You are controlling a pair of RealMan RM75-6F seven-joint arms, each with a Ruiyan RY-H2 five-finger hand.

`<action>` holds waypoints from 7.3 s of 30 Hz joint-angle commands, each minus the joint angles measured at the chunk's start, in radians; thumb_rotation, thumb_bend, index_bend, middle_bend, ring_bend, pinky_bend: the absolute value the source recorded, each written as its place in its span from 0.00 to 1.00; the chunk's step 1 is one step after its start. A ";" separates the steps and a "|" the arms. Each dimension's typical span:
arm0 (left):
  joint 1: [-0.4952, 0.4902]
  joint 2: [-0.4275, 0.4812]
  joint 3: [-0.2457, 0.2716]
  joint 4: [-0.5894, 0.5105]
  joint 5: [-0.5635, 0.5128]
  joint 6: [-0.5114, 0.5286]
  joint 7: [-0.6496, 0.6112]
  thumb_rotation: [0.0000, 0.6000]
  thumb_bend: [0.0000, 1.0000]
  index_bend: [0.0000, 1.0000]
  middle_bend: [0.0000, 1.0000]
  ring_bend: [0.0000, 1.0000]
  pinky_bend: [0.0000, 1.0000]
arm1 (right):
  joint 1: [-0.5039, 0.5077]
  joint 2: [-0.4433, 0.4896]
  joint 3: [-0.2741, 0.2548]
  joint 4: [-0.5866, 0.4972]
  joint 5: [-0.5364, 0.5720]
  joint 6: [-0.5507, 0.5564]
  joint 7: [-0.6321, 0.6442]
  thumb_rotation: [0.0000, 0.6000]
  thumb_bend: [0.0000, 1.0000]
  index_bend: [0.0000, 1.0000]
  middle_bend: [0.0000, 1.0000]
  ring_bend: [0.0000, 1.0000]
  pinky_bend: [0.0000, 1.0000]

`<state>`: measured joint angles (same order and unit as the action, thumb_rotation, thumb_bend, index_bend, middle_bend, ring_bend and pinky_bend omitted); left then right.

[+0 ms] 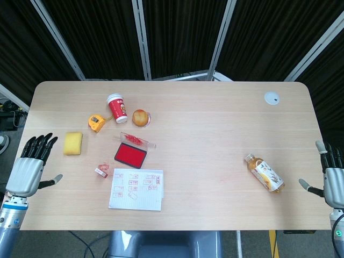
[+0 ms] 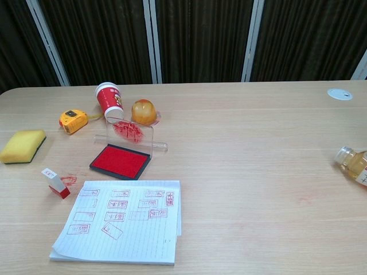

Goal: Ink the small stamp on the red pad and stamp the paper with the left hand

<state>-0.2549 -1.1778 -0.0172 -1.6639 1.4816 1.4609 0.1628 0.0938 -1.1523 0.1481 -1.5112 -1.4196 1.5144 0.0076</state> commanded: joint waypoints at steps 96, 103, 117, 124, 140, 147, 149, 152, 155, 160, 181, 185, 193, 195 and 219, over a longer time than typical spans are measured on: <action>-0.349 -0.276 0.056 0.564 0.166 -0.339 -0.447 1.00 0.38 0.57 0.52 0.77 0.81 | 0.011 -0.042 0.014 0.044 0.080 -0.054 -0.092 1.00 0.00 0.00 0.00 0.00 0.00; -0.427 -0.219 -0.017 0.441 0.089 -0.456 -0.388 1.00 0.39 0.58 0.52 0.77 0.81 | 0.014 -0.045 0.020 0.046 0.090 -0.058 -0.101 1.00 0.00 0.00 0.00 0.00 0.00; -0.565 -0.321 -0.094 0.479 -0.054 -0.687 -0.283 1.00 0.38 0.59 0.53 0.77 0.81 | 0.016 -0.048 0.029 0.051 0.103 -0.053 -0.113 1.00 0.00 0.00 0.00 0.00 0.00; -0.580 -0.365 -0.084 0.534 -0.067 -0.716 -0.286 1.00 0.38 0.58 0.52 0.77 0.81 | 0.011 -0.050 0.022 0.056 0.090 -0.041 -0.119 1.00 0.00 0.00 0.00 0.00 0.00; -0.589 -0.423 -0.052 0.605 -0.071 -0.739 -0.254 1.00 0.39 0.58 0.53 0.77 0.81 | 0.016 -0.057 0.027 0.068 0.105 -0.054 -0.123 1.00 0.00 0.00 0.00 0.00 0.00; -0.588 -0.449 -0.046 0.637 -0.065 -0.729 -0.250 1.00 0.39 0.58 0.53 0.77 0.81 | 0.015 -0.056 0.030 0.070 0.109 -0.055 -0.120 1.00 0.00 0.00 0.00 0.00 0.00; -0.588 -0.455 -0.042 0.643 -0.064 -0.730 -0.249 1.00 0.39 0.58 0.53 0.77 0.81 | 0.015 -0.056 0.030 0.071 0.111 -0.056 -0.118 1.00 0.00 0.00 0.00 0.00 0.00; -0.586 -0.462 -0.038 0.652 -0.063 -0.730 -0.247 1.00 0.39 0.59 0.53 0.77 0.81 | 0.016 -0.056 0.031 0.072 0.112 -0.057 -0.118 1.00 0.00 0.00 0.00 0.00 0.00; -0.585 -0.468 -0.035 0.662 -0.063 -0.729 -0.247 1.00 0.39 0.59 0.53 0.77 0.81 | 0.016 -0.056 0.031 0.074 0.113 -0.058 -0.117 1.00 0.00 0.00 0.00 0.00 0.00; -0.584 -0.475 -0.031 0.676 -0.065 -0.733 -0.249 1.00 0.39 0.60 0.53 0.77 0.81 | 0.016 -0.057 0.031 0.076 0.116 -0.061 -0.116 1.00 0.00 0.00 0.00 0.00 0.00; -0.581 -0.491 -0.022 0.700 -0.063 -0.737 -0.258 1.00 0.39 0.60 0.53 0.77 0.81 | 0.017 -0.058 0.032 0.078 0.119 -0.064 -0.117 1.00 0.00 0.00 0.00 0.00 0.00; -0.581 -0.490 -0.023 0.701 -0.060 -0.731 -0.264 1.00 0.39 0.60 0.53 0.77 0.81 | 0.017 -0.058 0.032 0.079 0.120 -0.065 -0.119 1.00 0.00 0.00 0.00 0.00 0.00; -0.584 -0.455 -0.033 0.653 -0.060 -0.719 -0.262 1.00 0.39 0.60 0.54 0.77 0.81 | 0.017 -0.059 0.032 0.079 0.122 -0.067 -0.119 1.00 0.00 0.00 0.00 0.00 0.00; -0.585 -0.437 -0.037 0.627 -0.059 -0.712 -0.257 1.00 0.39 0.60 0.54 0.77 0.81 | 0.017 -0.059 0.031 0.080 0.122 -0.068 -0.118 1.00 0.00 0.00 0.00 0.00 0.00; -0.547 -0.202 0.014 0.107 0.034 -0.603 -0.080 1.00 0.39 0.61 0.54 0.77 0.81 | 0.015 -0.049 0.034 0.071 0.122 -0.069 -0.099 1.00 0.00 0.00 0.00 0.00 0.00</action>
<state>-0.8050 -1.3789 -0.0111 -1.5476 1.5069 0.8525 0.0738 0.1087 -1.2014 0.1816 -1.4400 -1.2974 1.4456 -0.0909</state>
